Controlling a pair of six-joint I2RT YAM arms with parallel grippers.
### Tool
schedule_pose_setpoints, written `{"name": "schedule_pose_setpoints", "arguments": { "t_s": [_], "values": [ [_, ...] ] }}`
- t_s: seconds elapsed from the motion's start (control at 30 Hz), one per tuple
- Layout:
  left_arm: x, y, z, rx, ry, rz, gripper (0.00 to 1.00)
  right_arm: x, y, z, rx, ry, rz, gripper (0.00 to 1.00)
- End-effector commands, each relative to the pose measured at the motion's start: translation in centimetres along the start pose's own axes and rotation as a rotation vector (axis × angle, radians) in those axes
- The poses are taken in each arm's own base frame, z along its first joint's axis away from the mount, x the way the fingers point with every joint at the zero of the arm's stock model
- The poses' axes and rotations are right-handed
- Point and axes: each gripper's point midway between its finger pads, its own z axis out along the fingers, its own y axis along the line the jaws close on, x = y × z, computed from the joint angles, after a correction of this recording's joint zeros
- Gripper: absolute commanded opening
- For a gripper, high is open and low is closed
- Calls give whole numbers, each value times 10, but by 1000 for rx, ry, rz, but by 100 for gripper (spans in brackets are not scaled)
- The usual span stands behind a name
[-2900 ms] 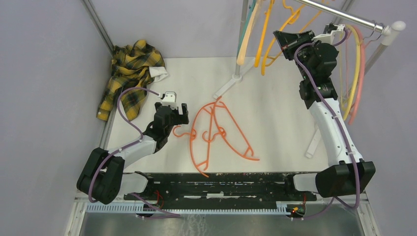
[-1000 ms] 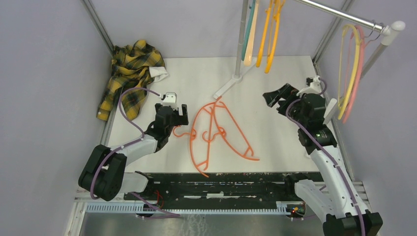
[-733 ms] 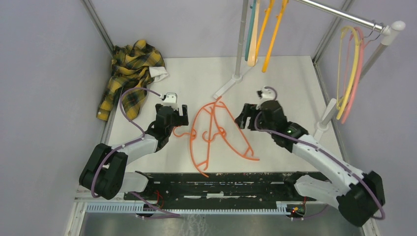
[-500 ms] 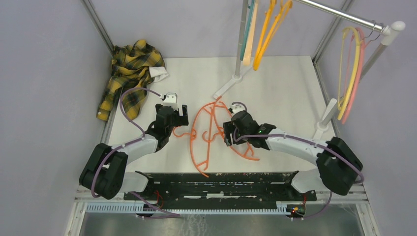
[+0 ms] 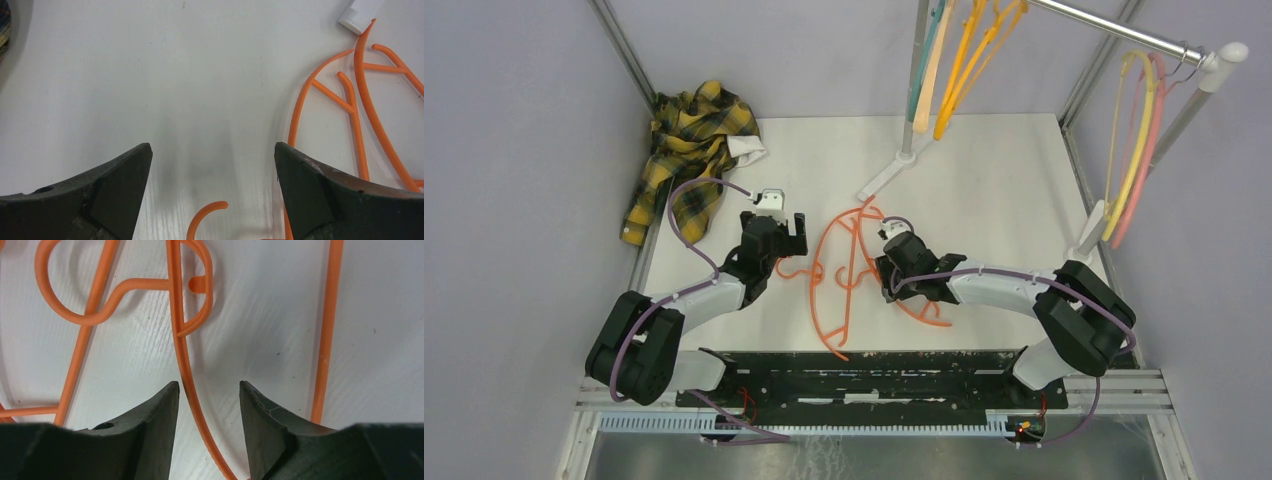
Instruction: Organize the hangers
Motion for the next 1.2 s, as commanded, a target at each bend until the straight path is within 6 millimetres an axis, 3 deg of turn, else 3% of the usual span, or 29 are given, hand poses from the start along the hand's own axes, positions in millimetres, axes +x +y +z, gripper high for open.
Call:
{"name": "schedule_pose_setpoints", "arguments": {
  "t_s": [0.0,0.27,0.47,0.53,0.77,0.97,1.17],
  "values": [
    [-26,-5,4,8,-70,-43,99,7,-2,3,5,4,-24,54],
    [-28,-6,3,10,-74,-43,99,17,-2,6,-6,18,-1,47],
    [-28,-5,2,7,-76,-45,99,9,0,-3,-17,-15,9,4],
    [-27,-5,2,6,-75,-45,99,-2,2,-13,-27,-58,23,1],
    [-27,-5,1,6,-76,-44,99,-53,11,-75,-105,-288,132,1],
    [-28,-4,1,2,-77,-45,99,-103,-17,-150,-60,-596,309,1],
    [-28,-3,0,-1,-79,-46,99,-129,-31,-206,-51,-726,380,0]
  ]
}}
